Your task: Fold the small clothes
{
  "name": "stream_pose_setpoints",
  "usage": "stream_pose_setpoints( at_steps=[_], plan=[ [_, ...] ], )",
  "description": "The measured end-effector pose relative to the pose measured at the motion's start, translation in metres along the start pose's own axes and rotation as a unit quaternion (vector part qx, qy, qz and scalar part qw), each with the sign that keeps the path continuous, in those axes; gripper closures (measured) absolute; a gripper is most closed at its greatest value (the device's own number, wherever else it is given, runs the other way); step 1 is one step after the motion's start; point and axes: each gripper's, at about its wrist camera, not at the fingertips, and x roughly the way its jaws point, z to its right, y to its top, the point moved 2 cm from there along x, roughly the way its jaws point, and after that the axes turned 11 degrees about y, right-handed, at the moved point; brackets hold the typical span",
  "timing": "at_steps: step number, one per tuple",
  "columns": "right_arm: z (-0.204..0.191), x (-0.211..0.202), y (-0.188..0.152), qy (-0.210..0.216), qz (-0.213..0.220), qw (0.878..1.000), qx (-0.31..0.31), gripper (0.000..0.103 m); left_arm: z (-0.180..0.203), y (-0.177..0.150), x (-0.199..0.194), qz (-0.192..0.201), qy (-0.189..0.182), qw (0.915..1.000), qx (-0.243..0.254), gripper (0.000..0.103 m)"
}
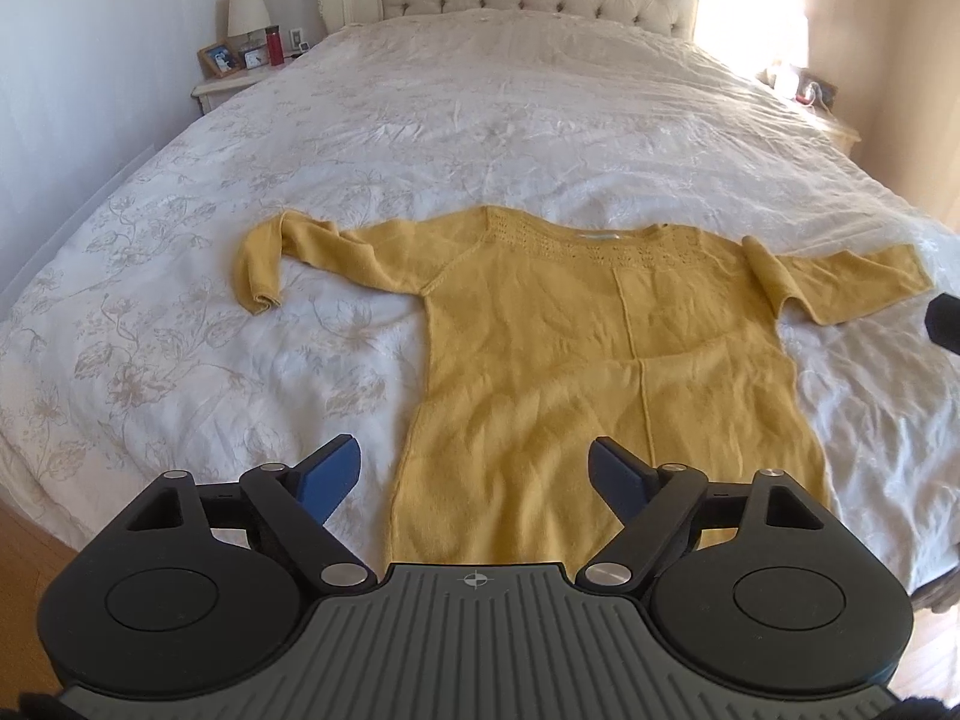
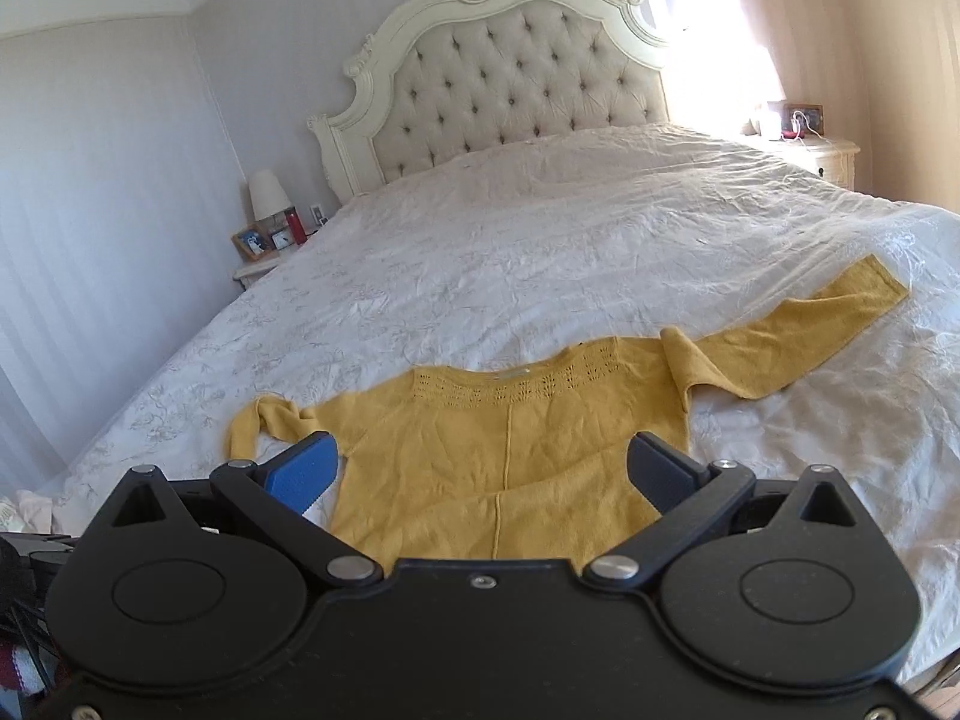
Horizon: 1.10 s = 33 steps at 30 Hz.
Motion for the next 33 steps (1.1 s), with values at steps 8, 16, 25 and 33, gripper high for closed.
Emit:
stream_pose_setpoints(
  at_steps=[8, 16, 25, 33],
  plan=[
    [0.052, 0.045, -0.036, -0.030, -0.110, 0.993, 0.026, 0.002, 0.007, -0.018, 0.050, -0.056, -0.008, 0.9984, 0.001, 0.023],
    [0.119, 0.084, -0.088, -0.092, -0.238, 0.967, 0.025, 0.036, 0.045, -0.037, 0.098, -0.103, -0.025, 0.9928, 0.055, 0.027],
    [0.164, 0.110, -0.121, -0.083, -0.320, 0.943, 0.049, 0.050, 0.077, -0.051, 0.139, -0.155, -0.039, 0.9844, 0.075, 0.032],
    [0.171, 0.101, -0.127, -0.016, -0.357, 0.930, 0.086, 0.093, 0.079, -0.049, 0.143, -0.163, -0.029, 0.9831, 0.079, 0.033]
  ],
)
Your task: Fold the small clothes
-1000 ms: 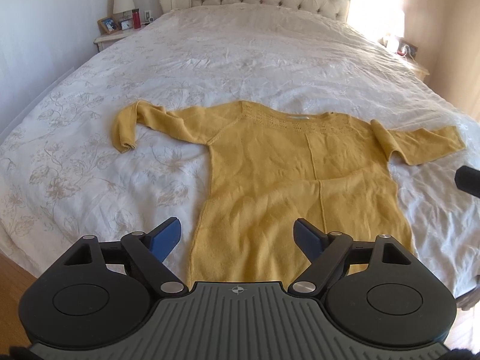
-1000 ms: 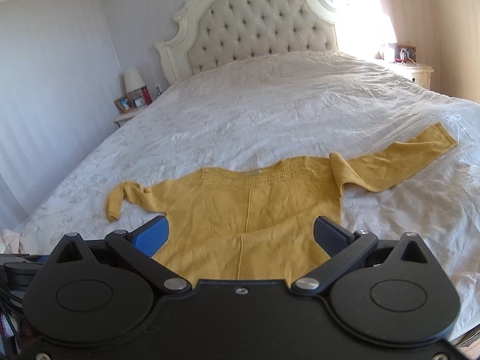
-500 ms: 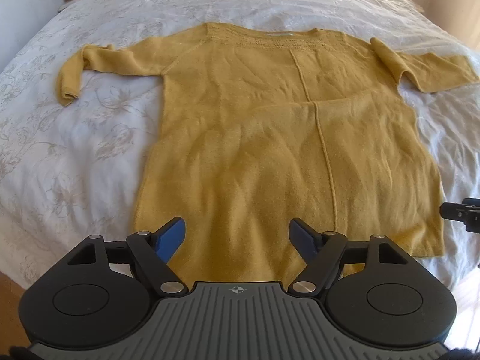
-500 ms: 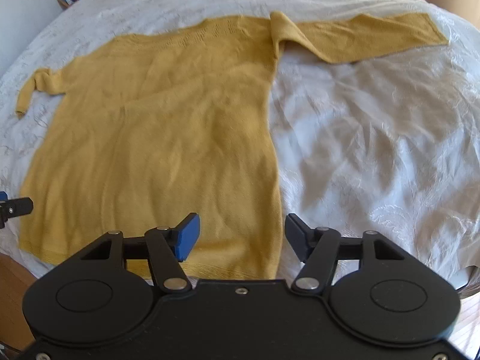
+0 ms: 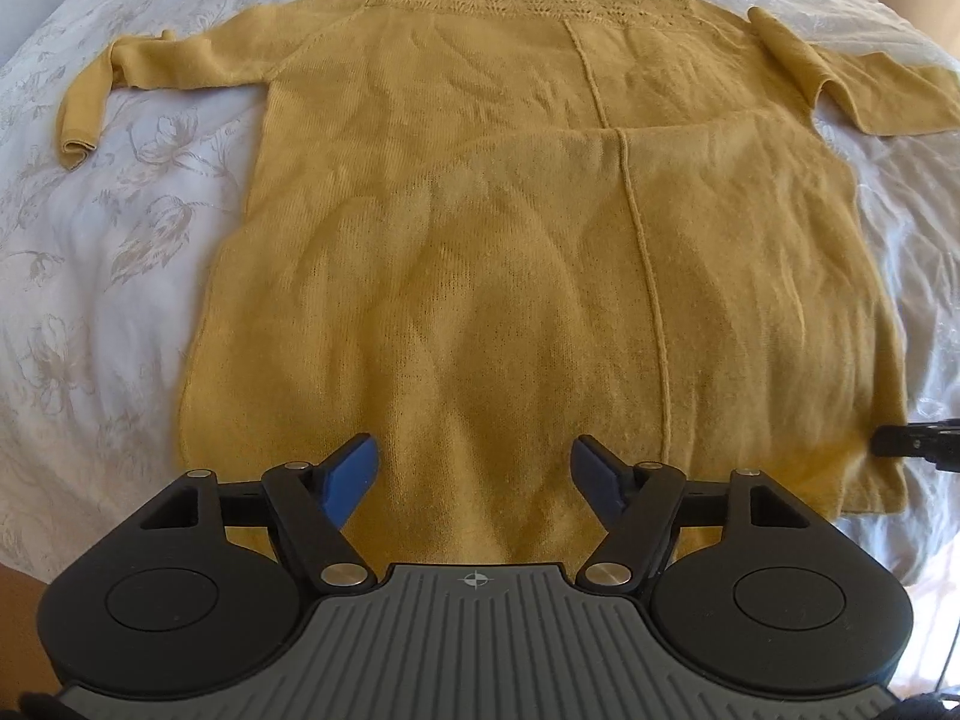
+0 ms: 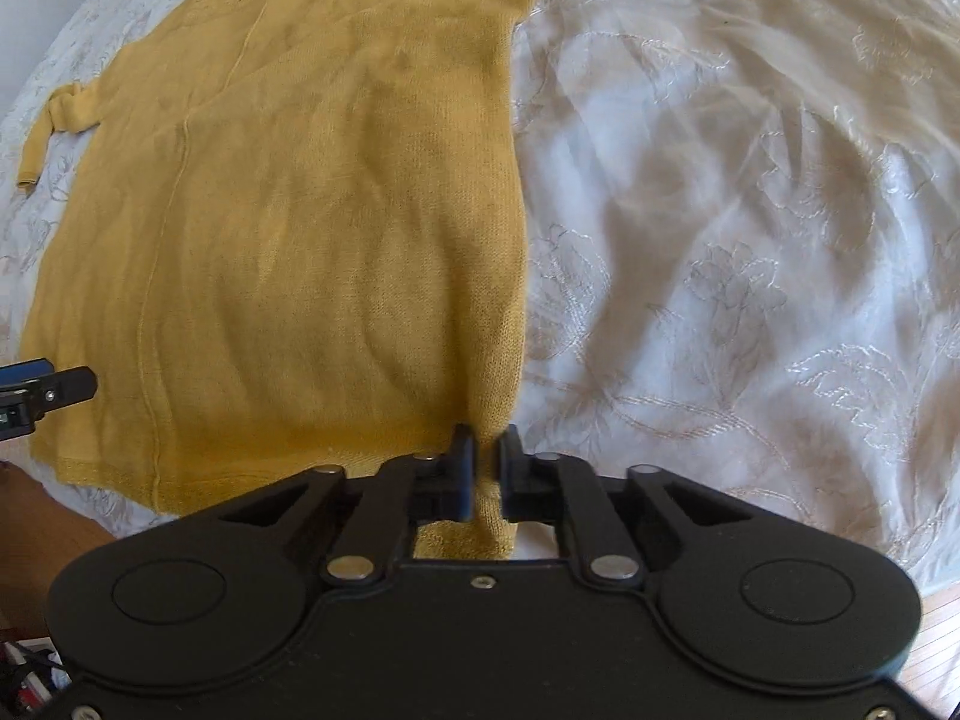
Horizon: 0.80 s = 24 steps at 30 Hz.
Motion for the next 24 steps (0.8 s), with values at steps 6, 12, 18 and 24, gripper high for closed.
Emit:
stream_pose_setpoints(
  at_steps=[6, 12, 18, 24],
  plan=[
    [0.022, -0.030, -0.015, -0.030, -0.049, 0.998, -0.017, 0.095, 0.010, 0.010, -0.001, 0.005, 0.007, 0.9998, 0.019, 0.033],
    [0.029, -0.029, -0.016, -0.005, -0.055, 0.998, -0.008, 0.086, 0.022, 0.005, 0.020, -0.036, 0.026, 0.9977, 0.052, 0.032],
    [0.023, -0.035, -0.004, -0.052, -0.037, 0.997, -0.037, 0.076, 0.000, -0.011, 0.053, -0.155, 0.023, 0.9876, 0.001, 0.033],
    [0.006, -0.065, 0.037, -0.044, 0.041, 0.996, -0.072, 0.053, -0.035, 0.011, 0.019, -0.080, 0.033, 0.9955, -0.040, 0.040]
  ],
)
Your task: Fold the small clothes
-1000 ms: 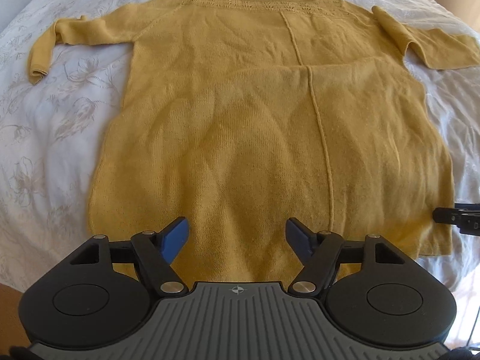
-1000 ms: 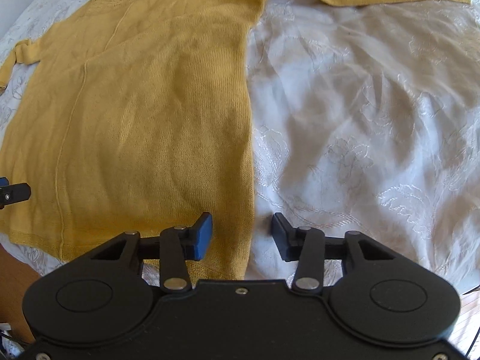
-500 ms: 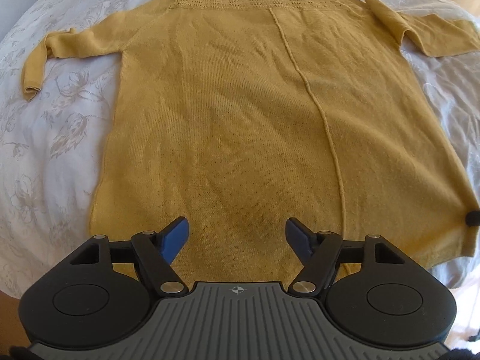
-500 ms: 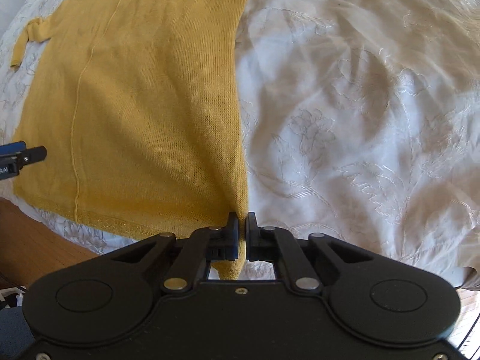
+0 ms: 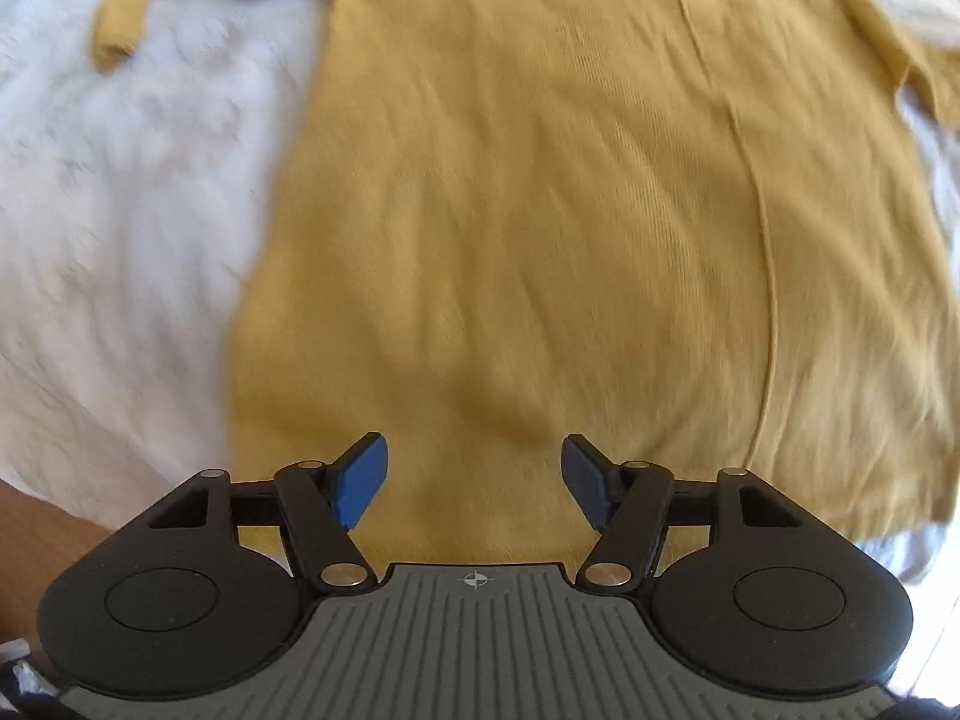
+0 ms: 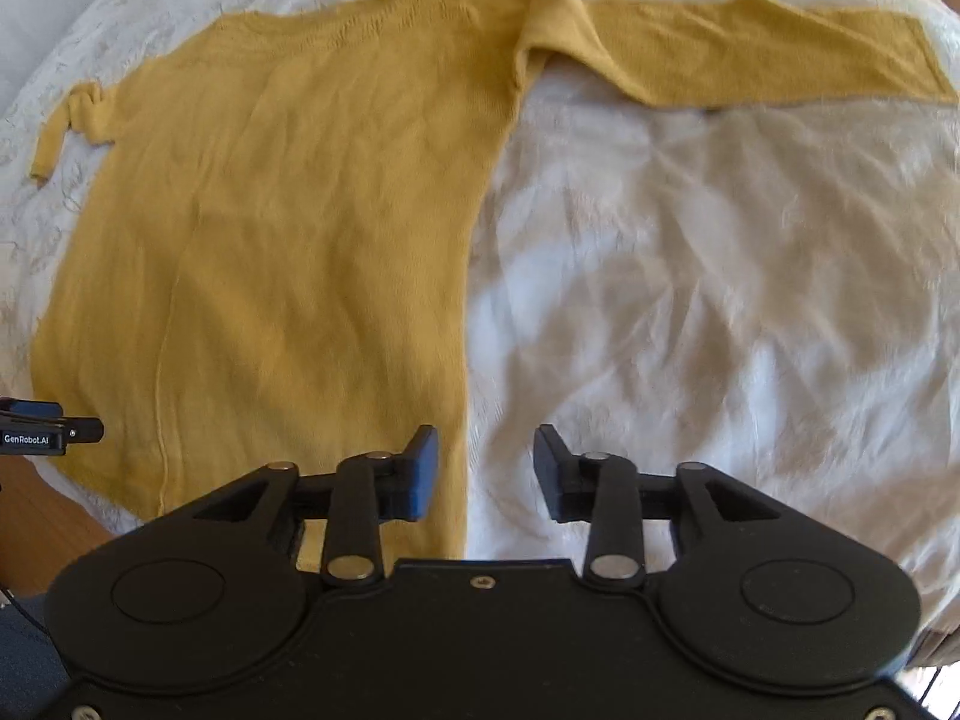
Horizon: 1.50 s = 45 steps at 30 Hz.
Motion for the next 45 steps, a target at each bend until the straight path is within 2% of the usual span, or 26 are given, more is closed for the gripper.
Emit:
stream_pose_setpoints(
  at_steps=[1, 5, 11, 16, 21, 28, 30, 32, 34, 36, 38, 43, 45],
  plan=[
    [-0.008, 0.000, 0.017, 0.004, 0.009, 1.000, -0.005, 0.053, -0.008, 0.005, -0.006, 0.016, 0.004, 0.9998, -0.011, 0.040],
    [-0.028, 0.020, 0.049, 0.022, 0.033, 0.999, -0.011, 0.050, -0.049, 0.031, -0.018, 0.076, 0.021, 0.9952, -0.057, 0.040],
    [-0.067, 0.032, 0.068, 0.038, 0.047, 0.998, -0.018, 0.049, -0.107, 0.079, -0.017, 0.132, 0.055, 0.9868, -0.075, 0.040],
    [-0.099, 0.044, 0.084, 0.033, 0.063, 0.997, 0.007, 0.048, -0.152, 0.118, -0.001, 0.154, 0.101, 0.9809, -0.062, 0.039],
    [-0.138, 0.060, 0.099, 0.036, 0.073, 0.996, 0.039, 0.045, -0.189, 0.156, 0.026, 0.169, 0.106, 0.9783, -0.056, 0.039],
    [-0.202, 0.093, 0.117, 0.033, 0.064, 0.997, 0.027, 0.044, -0.190, 0.187, 0.069, 0.202, 0.129, 0.9700, 0.041, 0.039],
    [-0.217, 0.099, 0.122, 0.030, 0.059, 0.998, 0.019, 0.044, -0.191, 0.193, 0.081, 0.200, 0.123, 0.9707, 0.050, 0.039],
    [-0.230, 0.104, 0.127, 0.028, 0.055, 0.998, 0.012, 0.044, -0.194, 0.199, 0.094, 0.182, 0.104, 0.9761, 0.058, 0.043],
    [-0.240, 0.108, 0.131, 0.030, 0.051, 0.998, 0.007, 0.044, -0.202, 0.204, 0.102, 0.150, 0.065, 0.9848, 0.058, 0.091],
    [-0.249, 0.112, 0.136, 0.032, 0.049, 0.998, 0.004, 0.044, -0.220, 0.207, 0.101, 0.136, 0.027, 0.9898, 0.032, 0.095],
    [-0.255, 0.116, 0.141, 0.033, 0.046, 0.998, 0.002, 0.044, -0.244, 0.209, 0.090, 0.140, -0.019, 0.9900, 0.000, 0.095],
    [-0.262, 0.128, 0.156, 0.039, 0.045, 0.998, 0.005, 0.044, -0.310, 0.220, 0.041, 0.165, -0.080, 0.9820, -0.044, 0.095],
    [-0.264, 0.132, 0.163, 0.042, 0.047, 0.998, 0.010, 0.044, -0.338, 0.229, 0.025, 0.173, -0.091, 0.9784, -0.065, 0.095]
  ],
)
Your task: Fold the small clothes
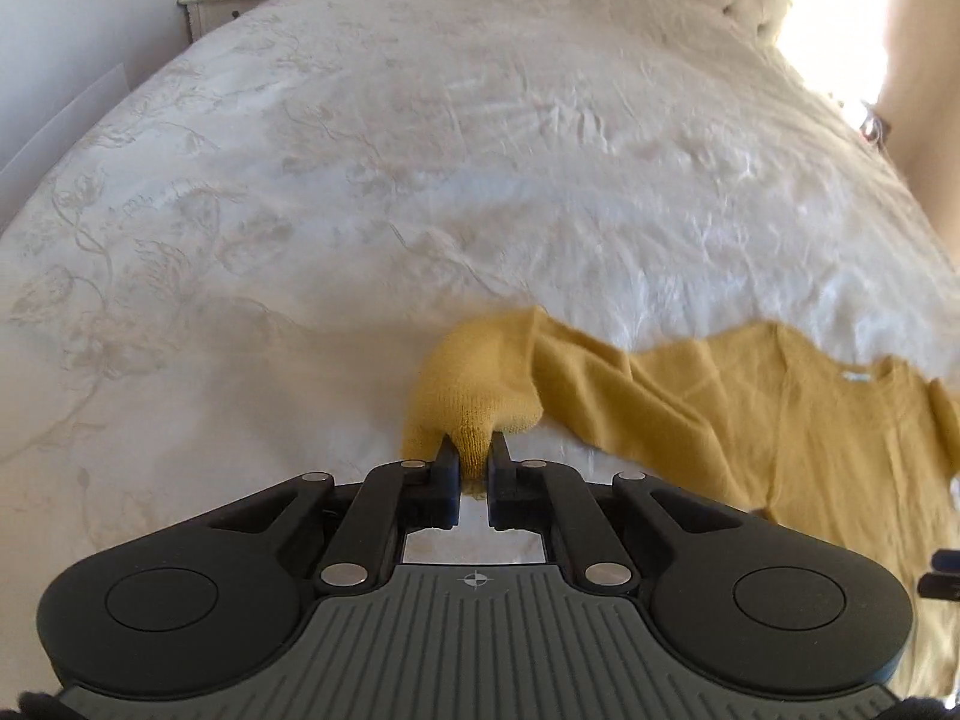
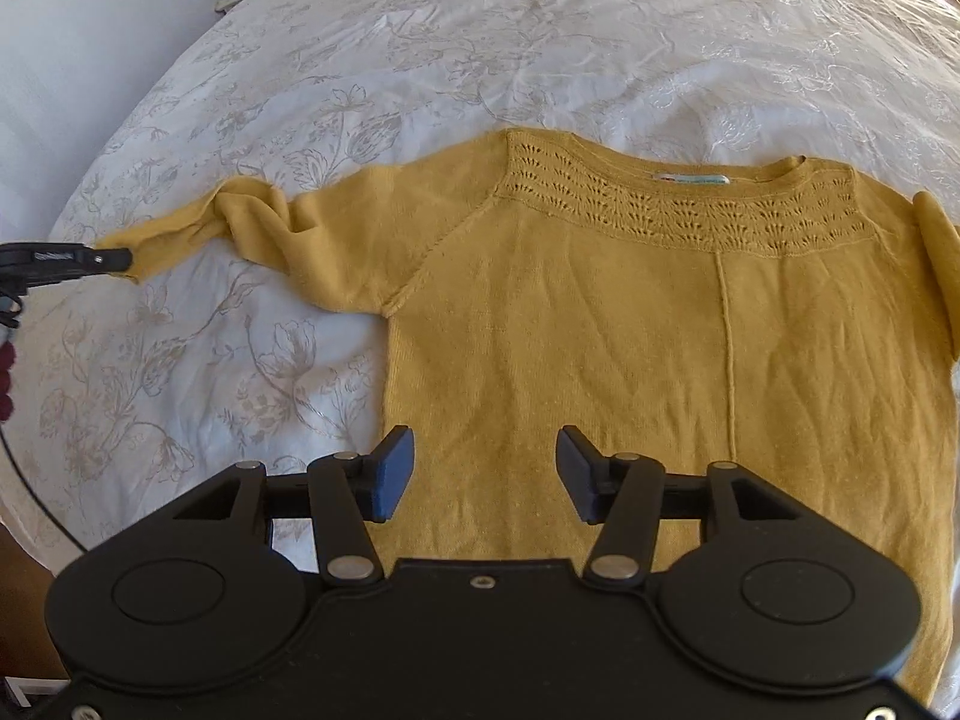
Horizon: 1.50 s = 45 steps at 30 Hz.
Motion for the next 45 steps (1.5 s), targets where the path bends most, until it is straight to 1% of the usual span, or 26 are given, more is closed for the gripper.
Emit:
stream_pose_setpoints(
  at_steps=[3, 4, 6, 9, 14, 18, 20, 21, 23, 25, 26, 28, 30, 32, 33, 34, 36, 38, 40, 41, 42, 43, 45],
  plan=[
    [-0.002, 0.006, 0.008, 0.005, 0.004, 1.000, 0.009, 0.044, -0.032, 0.024, -0.013, 0.016, 0.006, 0.9994, -0.030, 0.095],
    [-0.002, 0.008, 0.011, 0.007, 0.005, 1.000, 0.012, 0.044, -0.043, 0.032, -0.012, 0.016, 0.006, 0.9991, -0.039, 0.095],
    [-0.004, 0.012, 0.016, 0.010, 0.004, 1.000, 0.014, 0.044, -0.062, 0.042, -0.010, 0.014, 0.007, 0.9981, -0.060, 0.095],
    [-0.006, 0.017, 0.022, 0.010, 0.002, 1.000, 0.013, 0.044, -0.084, 0.053, 0.001, -0.001, 0.006, 0.9961, -0.088, 0.095],
    [-0.007, 0.025, 0.031, 0.008, -0.002, 1.000, 0.013, 0.044, -0.109, 0.049, 0.026, -0.035, 0.023, 0.9922, -0.117, 0.095],
    [-0.007, 0.032, 0.037, 0.008, -0.008, 1.000, 0.011, 0.044, -0.124, 0.040, 0.047, -0.056, 0.024, 0.9855, -0.158, 0.095],
    [-0.009, 0.037, 0.041, 0.008, -0.012, 1.000, 0.006, 0.044, -0.127, 0.038, 0.053, -0.065, 0.025, 0.9832, -0.169, 0.095],
    [-0.010, 0.039, 0.042, 0.008, -0.014, 1.000, 0.002, 0.044, -0.125, 0.038, 0.054, -0.068, 0.021, 0.9826, -0.171, 0.095],
    [-0.013, 0.042, 0.045, 0.010, -0.015, 1.000, -0.004, 0.044, -0.121, 0.038, 0.052, -0.070, 0.000, 0.9816, -0.178, 0.095],
    [-0.016, 0.045, 0.048, 0.017, -0.017, 1.000, -0.006, 0.044, -0.124, 0.038, 0.053, -0.069, -0.020, 0.9767, -0.203, 0.094],
    [-0.018, 0.047, 0.048, 0.021, -0.018, 1.000, -0.007, 0.044, -0.127, 0.039, 0.056, -0.063, -0.023, 0.9740, -0.217, 0.094],
    [-0.022, 0.052, 0.048, 0.025, -0.023, 0.999, -0.011, 0.044, -0.131, 0.044, 0.065, -0.054, 0.001, 0.9714, -0.231, 0.093],
    [-0.026, 0.055, 0.047, 0.026, -0.028, 0.999, -0.016, 0.044, -0.135, 0.049, 0.075, -0.052, 0.026, 0.9710, -0.232, 0.091],
    [-0.030, 0.055, 0.047, 0.031, -0.026, 0.999, -0.019, 0.044, -0.138, 0.051, 0.085, -0.055, 0.037, 0.9700, -0.234, 0.091],
    [-0.032, 0.054, 0.048, 0.033, -0.024, 0.999, -0.019, 0.044, -0.139, 0.050, 0.087, -0.057, 0.035, 0.9698, -0.235, 0.089],
    [-0.033, 0.053, 0.048, 0.034, -0.022, 0.999, -0.020, 0.044, -0.139, 0.047, 0.089, -0.060, 0.034, 0.9692, -0.236, 0.074],
    [-0.033, 0.052, 0.048, 0.035, -0.020, 0.999, -0.019, 0.044, -0.138, 0.036, 0.087, -0.063, 0.033, 0.9672, -0.244, 0.059],
    [-0.032, 0.053, 0.048, 0.036, -0.022, 0.999, -0.018, 0.044, -0.133, 0.021, 0.086, -0.068, 0.023, 0.9669, -0.245, 0.058],
    [-0.030, 0.056, 0.047, 0.035, -0.027, 0.999, -0.019, 0.044, -0.128, 0.005, 0.090, -0.085, 0.041, 0.9652, -0.244, 0.058],
    [-0.030, 0.058, 0.047, 0.034, -0.030, 0.999, -0.020, 0.044, -0.126, -0.003, 0.094, -0.092, 0.042, 0.9636, -0.248, 0.058],
    [-0.030, 0.059, 0.047, 0.033, -0.032, 0.999, -0.021, 0.044, -0.124, -0.010, 0.099, -0.100, 0.039, 0.9607, -0.256, 0.058],
    [-0.030, 0.060, 0.047, 0.032, -0.034, 0.999, -0.021, 0.044, -0.123, -0.017, 0.104, -0.104, 0.035, 0.9560, -0.272, 0.058],
    [-0.030, 0.059, 0.047, 0.033, -0.034, 0.999, -0.021, 0.044, -0.123, -0.024, 0.112, -0.088, 0.025, 0.9472, -0.307, 0.056]
  ],
)
